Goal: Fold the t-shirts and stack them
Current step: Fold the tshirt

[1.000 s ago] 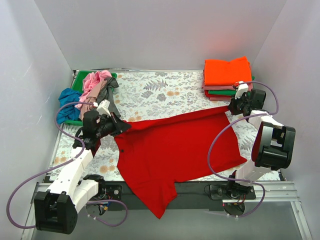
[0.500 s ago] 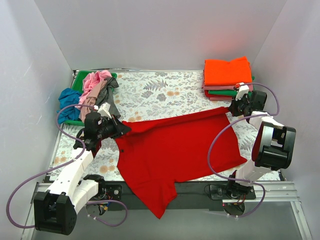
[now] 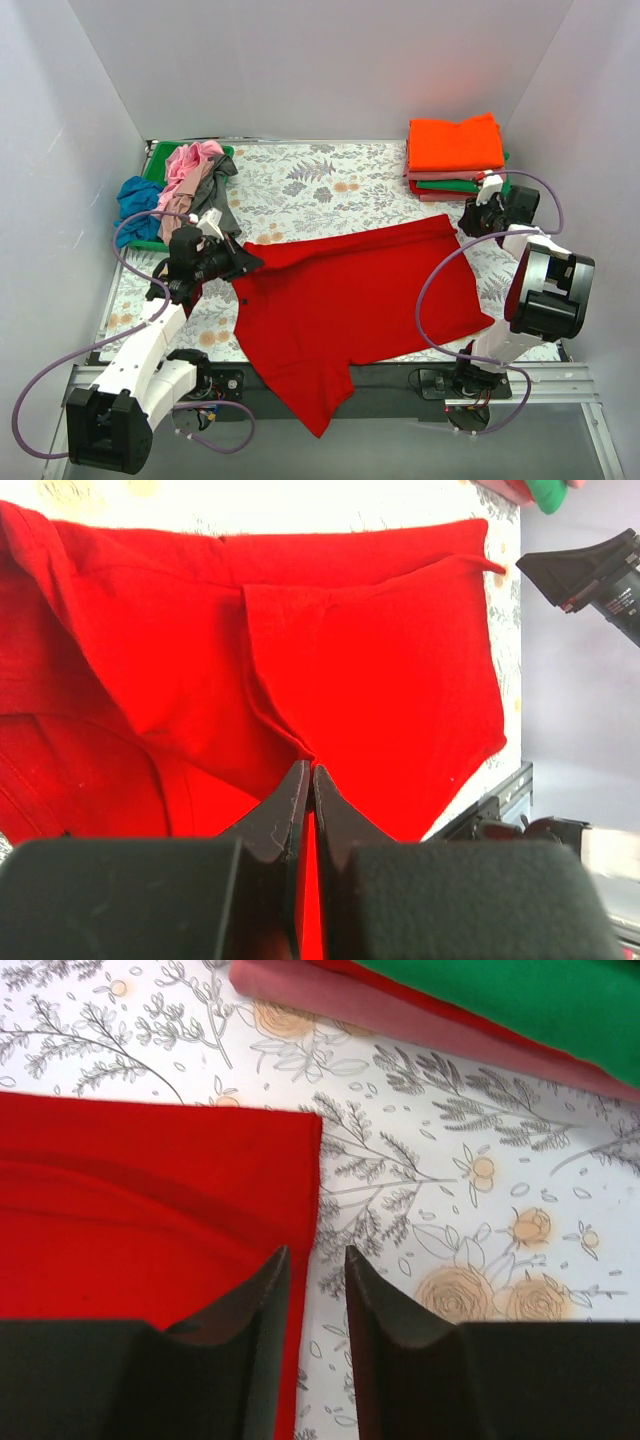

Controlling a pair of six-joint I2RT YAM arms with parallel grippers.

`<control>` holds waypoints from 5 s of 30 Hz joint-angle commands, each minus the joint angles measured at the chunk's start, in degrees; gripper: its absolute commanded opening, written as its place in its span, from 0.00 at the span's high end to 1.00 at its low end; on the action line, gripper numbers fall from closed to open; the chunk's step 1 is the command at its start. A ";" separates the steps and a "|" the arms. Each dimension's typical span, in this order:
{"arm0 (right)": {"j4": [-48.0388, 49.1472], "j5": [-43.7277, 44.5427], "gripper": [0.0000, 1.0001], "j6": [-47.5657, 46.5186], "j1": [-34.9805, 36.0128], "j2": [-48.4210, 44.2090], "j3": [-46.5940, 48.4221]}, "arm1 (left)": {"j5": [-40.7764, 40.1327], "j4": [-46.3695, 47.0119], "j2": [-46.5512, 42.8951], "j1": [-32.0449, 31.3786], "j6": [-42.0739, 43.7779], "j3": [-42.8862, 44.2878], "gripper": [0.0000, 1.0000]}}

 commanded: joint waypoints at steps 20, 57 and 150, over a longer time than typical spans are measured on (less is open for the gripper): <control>-8.91 -13.25 0.41 0.84 -3.59 -9.10 -1.24 | 1.50 -8.02 3.97 -4.67 -0.77 0.28 1.00; -11.72 -17.55 0.41 0.49 -4.90 -9.19 -1.50 | -5.79 -11.20 30.05 -11.79 8.97 21.10 0.37; -13.66 -21.16 0.40 0.14 -8.60 -7.61 -1.59 | -11.42 -1.25 39.39 -26.65 4.41 20.76 0.48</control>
